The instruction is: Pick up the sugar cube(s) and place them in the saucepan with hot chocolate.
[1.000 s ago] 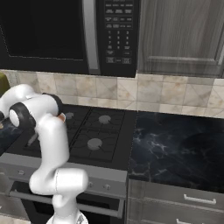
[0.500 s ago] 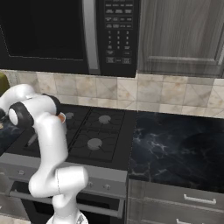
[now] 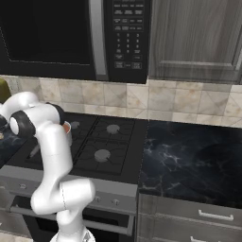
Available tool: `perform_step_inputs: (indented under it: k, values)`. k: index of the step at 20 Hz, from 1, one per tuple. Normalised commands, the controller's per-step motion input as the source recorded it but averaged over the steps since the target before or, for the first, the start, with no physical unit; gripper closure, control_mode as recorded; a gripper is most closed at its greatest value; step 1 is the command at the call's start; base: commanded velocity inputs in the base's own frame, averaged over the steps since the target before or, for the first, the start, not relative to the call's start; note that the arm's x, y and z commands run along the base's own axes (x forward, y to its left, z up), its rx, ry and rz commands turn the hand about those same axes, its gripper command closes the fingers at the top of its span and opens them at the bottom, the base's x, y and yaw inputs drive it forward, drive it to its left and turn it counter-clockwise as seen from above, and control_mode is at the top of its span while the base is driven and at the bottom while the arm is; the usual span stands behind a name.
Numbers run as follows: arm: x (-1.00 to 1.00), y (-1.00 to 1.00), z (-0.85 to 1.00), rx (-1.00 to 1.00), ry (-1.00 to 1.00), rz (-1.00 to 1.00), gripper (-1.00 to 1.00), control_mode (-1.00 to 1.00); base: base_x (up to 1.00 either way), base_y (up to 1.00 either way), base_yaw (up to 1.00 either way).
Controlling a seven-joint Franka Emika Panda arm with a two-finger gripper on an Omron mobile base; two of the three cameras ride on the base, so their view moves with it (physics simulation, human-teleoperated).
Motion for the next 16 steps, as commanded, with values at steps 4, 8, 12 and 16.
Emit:
perform_step_inputs:
  k: [4,8,12,16]
  values:
    - [0.00,0.00,-0.14,0.00,0.00,0.08,-1.00,-1.00,0.00,0.00,0.00]
    - [0.00,0.06,-0.02,0.00,0.01,0.04,-1.00,-1.00,0.00,0.00,0.00]
    - [0.15,0.17,-0.14,0.00,0.01,0.01,-1.00,-1.00,0.00,0.00,0.00]
    - [0.17,0.21,-0.18,0.00,0.00,0.01,-1.00,-1.00,0.00,0.00,0.00]
